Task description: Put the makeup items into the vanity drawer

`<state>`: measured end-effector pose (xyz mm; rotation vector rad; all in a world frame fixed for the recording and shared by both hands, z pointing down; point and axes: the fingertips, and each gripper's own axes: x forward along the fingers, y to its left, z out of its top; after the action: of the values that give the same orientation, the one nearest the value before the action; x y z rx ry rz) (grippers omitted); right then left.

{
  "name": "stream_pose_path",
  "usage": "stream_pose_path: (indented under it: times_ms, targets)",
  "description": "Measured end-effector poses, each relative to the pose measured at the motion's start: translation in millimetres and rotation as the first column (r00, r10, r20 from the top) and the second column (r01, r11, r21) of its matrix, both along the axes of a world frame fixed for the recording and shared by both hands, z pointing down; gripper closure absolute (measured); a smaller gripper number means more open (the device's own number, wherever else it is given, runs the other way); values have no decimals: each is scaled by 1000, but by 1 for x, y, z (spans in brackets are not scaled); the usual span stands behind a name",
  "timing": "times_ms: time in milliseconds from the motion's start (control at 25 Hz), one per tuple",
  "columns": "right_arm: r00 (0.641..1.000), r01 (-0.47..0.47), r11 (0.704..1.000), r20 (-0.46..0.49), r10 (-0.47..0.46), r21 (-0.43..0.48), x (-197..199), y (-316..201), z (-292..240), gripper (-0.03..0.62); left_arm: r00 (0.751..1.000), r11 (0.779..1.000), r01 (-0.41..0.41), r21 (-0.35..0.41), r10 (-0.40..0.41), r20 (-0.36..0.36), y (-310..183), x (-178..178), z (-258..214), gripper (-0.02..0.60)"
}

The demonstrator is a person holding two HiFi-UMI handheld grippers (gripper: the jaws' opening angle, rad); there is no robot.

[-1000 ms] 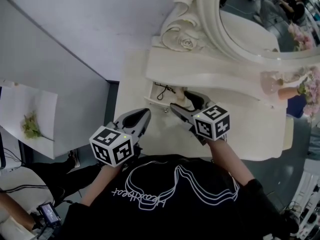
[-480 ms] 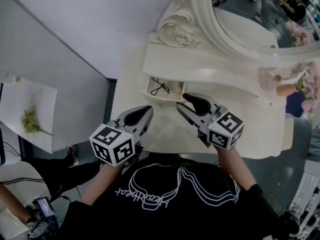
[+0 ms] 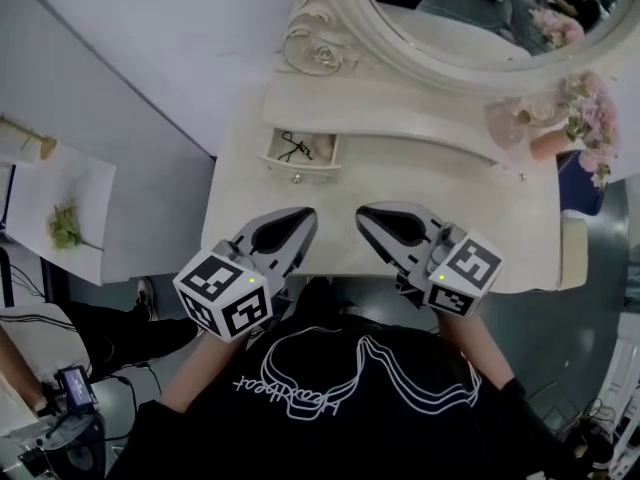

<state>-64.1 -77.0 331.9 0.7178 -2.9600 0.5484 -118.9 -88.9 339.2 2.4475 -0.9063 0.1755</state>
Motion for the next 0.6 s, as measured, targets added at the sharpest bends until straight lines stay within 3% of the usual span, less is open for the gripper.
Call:
stream_pose_path:
  times_ms: [320,600]
  targets:
    - [1000,-9,999,-21,10,49,27,57,-16,588,999,997,-38,68,40,-34,60,36,-34,577]
    - [1000,-27,997,-6,27,74,37,80,-28,588,999,992,-32,120,36,-31,88,46,-51,577]
